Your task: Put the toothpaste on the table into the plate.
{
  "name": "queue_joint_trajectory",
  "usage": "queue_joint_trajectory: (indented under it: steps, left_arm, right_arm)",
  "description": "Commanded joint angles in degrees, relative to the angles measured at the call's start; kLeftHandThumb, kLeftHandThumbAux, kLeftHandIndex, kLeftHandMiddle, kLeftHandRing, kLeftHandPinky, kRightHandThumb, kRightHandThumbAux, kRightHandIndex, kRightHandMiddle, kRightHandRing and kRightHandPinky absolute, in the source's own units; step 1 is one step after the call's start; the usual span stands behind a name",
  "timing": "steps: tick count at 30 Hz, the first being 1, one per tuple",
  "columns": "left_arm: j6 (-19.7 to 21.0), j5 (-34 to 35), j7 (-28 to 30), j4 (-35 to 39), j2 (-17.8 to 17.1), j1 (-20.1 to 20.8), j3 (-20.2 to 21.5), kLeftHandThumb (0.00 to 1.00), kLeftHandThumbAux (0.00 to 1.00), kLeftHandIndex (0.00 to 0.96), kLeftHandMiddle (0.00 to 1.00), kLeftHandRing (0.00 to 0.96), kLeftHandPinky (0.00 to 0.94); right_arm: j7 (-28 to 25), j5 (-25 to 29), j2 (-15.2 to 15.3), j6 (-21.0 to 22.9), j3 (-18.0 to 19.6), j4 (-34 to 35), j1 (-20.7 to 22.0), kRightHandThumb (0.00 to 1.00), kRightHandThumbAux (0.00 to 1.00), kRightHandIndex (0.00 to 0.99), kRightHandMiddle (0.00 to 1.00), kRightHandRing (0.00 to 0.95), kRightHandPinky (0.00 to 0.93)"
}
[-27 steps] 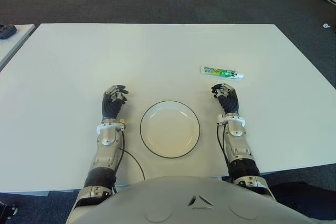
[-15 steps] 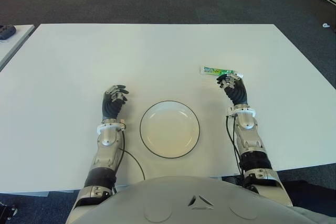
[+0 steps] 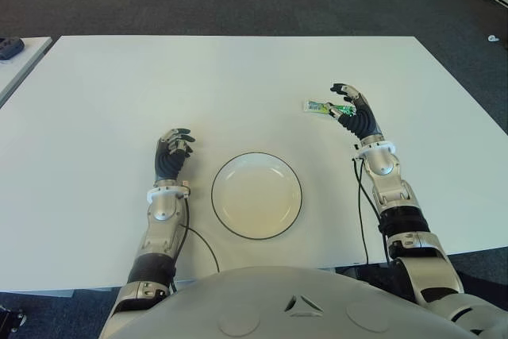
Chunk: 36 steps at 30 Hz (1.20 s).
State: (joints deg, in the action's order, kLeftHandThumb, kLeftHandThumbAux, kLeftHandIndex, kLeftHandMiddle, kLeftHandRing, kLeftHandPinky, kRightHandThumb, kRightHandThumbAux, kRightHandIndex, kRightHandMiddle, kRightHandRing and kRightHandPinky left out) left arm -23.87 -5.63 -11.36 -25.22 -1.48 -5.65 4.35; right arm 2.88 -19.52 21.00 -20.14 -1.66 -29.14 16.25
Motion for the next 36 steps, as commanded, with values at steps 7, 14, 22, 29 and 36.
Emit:
queue_joint_trajectory:
  steps: [7,14,22,29,36]
  left_arm:
    - [2.27,-0.19,-0.23,-1.72,0.47,-1.29,-0.21,0.833,0.680,0.396,0.515,0.655,0.641]
    - [2.35,-0.16,-0.29,-1.06,0.68,-1.67,-0.26,0.833,0.680,0.397,0.513,0.651,0.627]
    - [2.28,0.01,-0.20,-0.31,0.96,-2.18,-0.35,0.833,0.680,0.398,0.512,0.653,0.642]
    - [2.38,0.12,-0.36,-0.85,0.82,-2.29,-0.01,0.832,0.680,0.398,0.510,0.649,0.631]
    - [2.74,-0.13,-0.61,-0.19,0.82,-2.77,0.00,0.833,0.680,0.400,0.507,0.644,0.625]
  right_arm:
    - [0.10,-9.90,4.37,6.45,-7.48,-12.79,12.66,0.389,0.428,0.001,0.013,0.009,0.005]
    - [-3.21,-11.99,5.54,9.74,-10.66,-17.75,18.94,0.413,0.330,0.000,0.000,0.000,0.000]
    - [-7.84,-13.78,7.32,10.62,-14.39,-27.00,27.07,0.482,0.256,0.000,0.000,0.000,0.000]
    - [-6.72,-16.63,7.97,8.91,-18.70,-34.27,31.36,0.532,0.239,0.000,0.000,0.000,0.000]
    - [-3.37,-20.03,7.80,7.19,-23.19,-39.23,32.52,0.553,0.224,0.000,0.000,0.000,0.000]
